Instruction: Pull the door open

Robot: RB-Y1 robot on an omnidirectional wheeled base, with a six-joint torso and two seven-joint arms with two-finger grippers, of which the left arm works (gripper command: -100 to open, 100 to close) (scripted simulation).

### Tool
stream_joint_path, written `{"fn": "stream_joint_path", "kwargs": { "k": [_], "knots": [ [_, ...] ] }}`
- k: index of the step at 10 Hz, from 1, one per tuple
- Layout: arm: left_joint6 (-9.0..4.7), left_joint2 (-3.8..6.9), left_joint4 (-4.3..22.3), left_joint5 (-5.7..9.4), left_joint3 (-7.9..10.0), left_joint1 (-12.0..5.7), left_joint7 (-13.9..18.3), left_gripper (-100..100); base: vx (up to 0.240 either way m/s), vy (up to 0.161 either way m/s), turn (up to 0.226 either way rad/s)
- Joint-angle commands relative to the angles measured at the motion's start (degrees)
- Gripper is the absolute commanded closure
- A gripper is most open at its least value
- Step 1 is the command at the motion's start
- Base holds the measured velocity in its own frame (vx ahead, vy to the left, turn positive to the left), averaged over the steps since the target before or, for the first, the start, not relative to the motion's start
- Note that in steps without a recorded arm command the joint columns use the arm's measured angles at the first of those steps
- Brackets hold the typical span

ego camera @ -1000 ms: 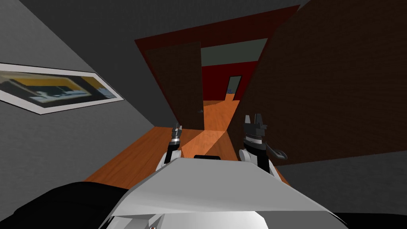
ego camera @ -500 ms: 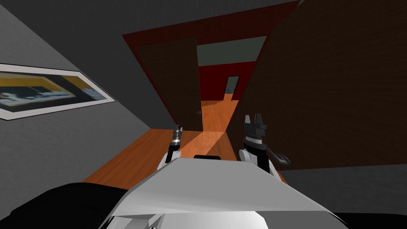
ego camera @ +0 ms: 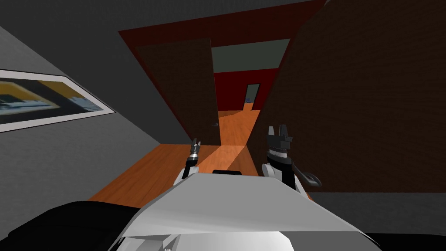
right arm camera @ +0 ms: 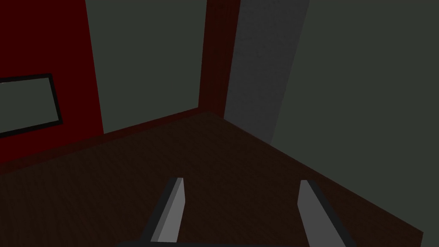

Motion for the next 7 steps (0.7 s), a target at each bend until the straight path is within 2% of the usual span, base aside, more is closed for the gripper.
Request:
{"fn": "stream_joint_path", "kwargs": {
  "k": [1,7],
  "knots": [
    [-0.53,0.42,2.13,0.12,0.03,-0.61,0.21,-100,0.118,-0.029,-0.057],
    [-2.80,1.74,10.35,0.45,0.04,-2.76,0.85,-100,0.105,-0.021,-0.055]
  ]
}}
